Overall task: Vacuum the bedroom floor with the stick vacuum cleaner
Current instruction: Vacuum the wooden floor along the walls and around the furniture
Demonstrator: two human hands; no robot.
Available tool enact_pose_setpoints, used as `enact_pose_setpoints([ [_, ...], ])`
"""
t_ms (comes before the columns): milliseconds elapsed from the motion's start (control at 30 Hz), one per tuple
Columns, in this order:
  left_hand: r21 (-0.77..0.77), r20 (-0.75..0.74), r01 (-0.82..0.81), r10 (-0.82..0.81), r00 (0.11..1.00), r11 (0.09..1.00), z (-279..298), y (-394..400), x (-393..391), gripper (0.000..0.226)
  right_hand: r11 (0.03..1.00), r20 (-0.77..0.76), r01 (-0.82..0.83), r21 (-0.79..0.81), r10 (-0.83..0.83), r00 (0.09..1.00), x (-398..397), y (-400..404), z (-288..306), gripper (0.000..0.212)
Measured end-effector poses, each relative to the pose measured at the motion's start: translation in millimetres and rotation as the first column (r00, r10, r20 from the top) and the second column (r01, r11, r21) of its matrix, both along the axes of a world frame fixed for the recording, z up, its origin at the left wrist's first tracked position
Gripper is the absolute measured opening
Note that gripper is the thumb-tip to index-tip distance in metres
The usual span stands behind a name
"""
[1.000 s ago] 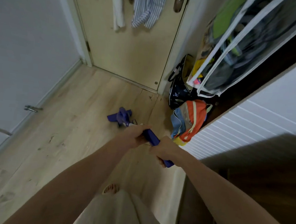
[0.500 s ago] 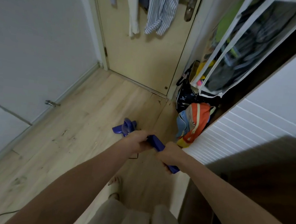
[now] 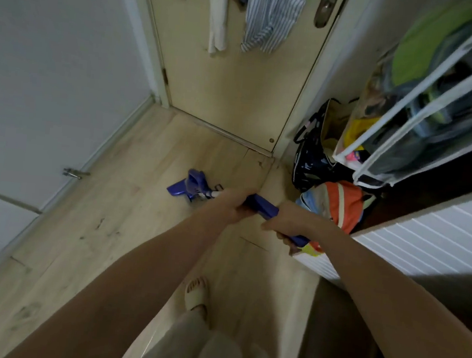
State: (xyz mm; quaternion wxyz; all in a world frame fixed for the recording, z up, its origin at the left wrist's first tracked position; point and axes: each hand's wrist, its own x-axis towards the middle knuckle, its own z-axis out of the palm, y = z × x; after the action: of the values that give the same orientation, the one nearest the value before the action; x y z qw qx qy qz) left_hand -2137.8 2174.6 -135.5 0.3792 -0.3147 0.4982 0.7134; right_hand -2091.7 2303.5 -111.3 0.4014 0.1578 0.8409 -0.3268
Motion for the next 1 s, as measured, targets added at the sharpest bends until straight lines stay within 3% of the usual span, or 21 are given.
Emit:
enact_pose_setpoints([
  [267, -0.05, 0.04, -0.084, 0.086, 0.995, 0.995, -22, -55, -93, 0.021, 0.998, 0.035, 0.01, -0.055, -0.008, 0.999, -91, -61, -20, 0.026],
  [500, -0.157, 0.017, -0.12, 0.124, 0.992, 0.98, -34, -106, -155, 0.06, 0.991, 0.019, 0.08, -0.106, -0.079, 0.997, -147, -121, -35, 0.024],
  [600, -0.165, 0.032, -0.093, 0.1, 0.995, 0.982, -37, -132, -162, 0.045, 0.987, 0.018, 0.098, -0.127, -0.096, 0.995, -150, -152, -41, 0.026],
  [867, -0.048, 0.068, -0.102, 0.106, 0.992, 0.994, -23, -153, -158, 0.04, 0.986, 0.042, 0.072, -0.152, -0.067, 0.997, -152, -155, -8, 0.024],
  [1000, -0.048, 0.041, -0.118, 0.12, 0.992, 0.992, -32, -146, -172, 0.038, 0.99, 0.034, 0.067, -0.122, -0.063, 0.997, -168, -152, -24, 0.029],
])
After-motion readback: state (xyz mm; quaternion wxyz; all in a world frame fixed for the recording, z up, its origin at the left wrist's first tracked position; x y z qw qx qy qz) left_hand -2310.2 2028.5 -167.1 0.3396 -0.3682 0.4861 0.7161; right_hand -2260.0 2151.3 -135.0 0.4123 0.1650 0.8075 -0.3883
